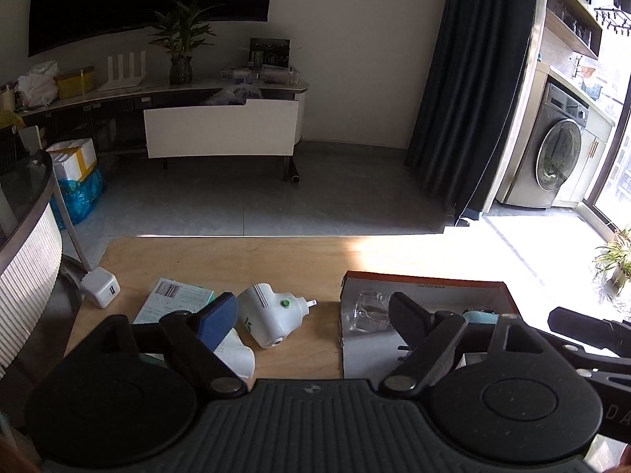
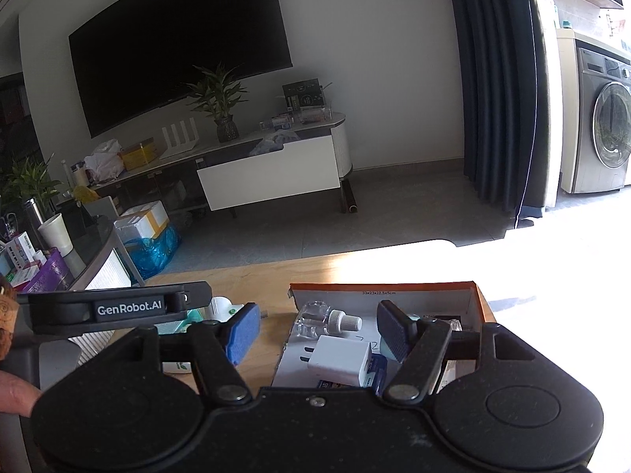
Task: Organize rigid objects
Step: 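Open both tools and withdraw them from the tray toward the remaining items, then grasp the white square charger with the left tool while the right tool grasps a white diffuser, then lift the white charger and white diffuser and carry both over the tray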
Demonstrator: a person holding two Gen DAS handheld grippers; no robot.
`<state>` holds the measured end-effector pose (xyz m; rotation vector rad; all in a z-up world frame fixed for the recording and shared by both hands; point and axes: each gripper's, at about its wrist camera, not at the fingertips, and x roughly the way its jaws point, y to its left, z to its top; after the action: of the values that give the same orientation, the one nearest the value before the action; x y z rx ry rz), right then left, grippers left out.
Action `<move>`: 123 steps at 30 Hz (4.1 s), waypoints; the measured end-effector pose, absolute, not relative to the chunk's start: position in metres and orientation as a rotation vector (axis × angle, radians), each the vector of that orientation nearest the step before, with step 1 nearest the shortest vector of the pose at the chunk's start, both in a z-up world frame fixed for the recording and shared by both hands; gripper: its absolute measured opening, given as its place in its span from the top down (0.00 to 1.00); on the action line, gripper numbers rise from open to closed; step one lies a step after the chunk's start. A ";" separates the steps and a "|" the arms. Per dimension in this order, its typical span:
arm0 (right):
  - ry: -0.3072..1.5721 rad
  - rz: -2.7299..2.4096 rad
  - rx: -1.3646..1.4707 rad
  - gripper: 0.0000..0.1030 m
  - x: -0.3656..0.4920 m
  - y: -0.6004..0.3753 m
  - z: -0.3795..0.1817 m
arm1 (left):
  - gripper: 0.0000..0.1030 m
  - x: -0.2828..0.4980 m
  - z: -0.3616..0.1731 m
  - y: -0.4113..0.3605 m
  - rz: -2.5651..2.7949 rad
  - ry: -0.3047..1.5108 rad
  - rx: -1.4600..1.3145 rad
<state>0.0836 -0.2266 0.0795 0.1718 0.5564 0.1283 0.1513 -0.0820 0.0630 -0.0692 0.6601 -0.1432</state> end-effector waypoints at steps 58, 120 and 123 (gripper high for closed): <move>0.695 0.304 0.123 0.23 0.132 -0.131 0.025 | 0.26 0.264 -0.053 0.111 -0.036 0.629 -0.003; 0.783 0.407 0.097 0.29 0.104 -0.108 -0.008 | 0.18 0.108 -0.048 0.076 0.037 0.651 -0.066; 0.777 0.405 0.114 0.29 0.098 -0.108 -0.003 | 0.50 0.106 -0.054 0.071 0.036 0.653 -0.033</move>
<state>0.0979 -0.1084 -0.0029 0.1141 0.7773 0.4054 0.1056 0.0707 -0.0539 -0.0326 0.6527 0.0360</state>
